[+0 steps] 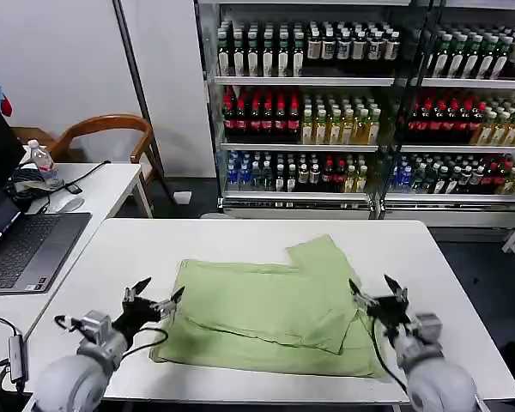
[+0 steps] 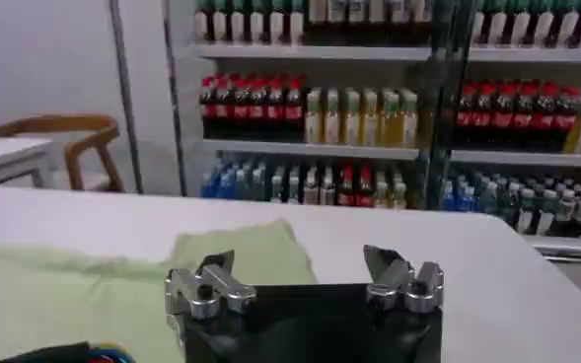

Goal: Fold and organize the clothes.

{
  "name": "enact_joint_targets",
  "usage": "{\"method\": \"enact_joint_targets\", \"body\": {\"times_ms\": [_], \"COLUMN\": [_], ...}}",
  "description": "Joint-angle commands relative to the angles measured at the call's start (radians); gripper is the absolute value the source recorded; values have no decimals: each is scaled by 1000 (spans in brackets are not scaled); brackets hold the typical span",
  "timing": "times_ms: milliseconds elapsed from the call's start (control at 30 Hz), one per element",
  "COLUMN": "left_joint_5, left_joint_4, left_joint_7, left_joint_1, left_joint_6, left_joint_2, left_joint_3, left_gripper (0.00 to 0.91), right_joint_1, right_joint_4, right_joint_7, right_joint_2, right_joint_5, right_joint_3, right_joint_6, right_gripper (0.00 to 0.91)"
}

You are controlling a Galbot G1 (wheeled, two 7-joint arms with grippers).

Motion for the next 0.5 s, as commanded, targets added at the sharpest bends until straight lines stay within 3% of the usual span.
{"method": "enact_joint_targets", "body": {"times_ms": [33, 267, 500], "left_joint_5": [-25, -37, -62], "left_joint_4": [294, 406, 441], "left_joint_7": [11, 21, 45], "left_joint_1": [-283, -366, -405], "left_joint_6": [-40, -49, -51], "left_joint_2": [2, 9, 5], "left_joint_3": [133, 205, 254], "left_gripper": [907, 907, 907], "right_joint_1": [367, 500, 549], "right_joint_4": [-333, -584, -680], "right_joint_7": [6, -5, -30], "right_joint_2": [140, 230, 256], "right_joint_5": [-17, -59, -68], "right_joint_3": [-163, -190, -195], "right_joint_6": [-53, -40, -11], "right_gripper": [907, 907, 907]}}
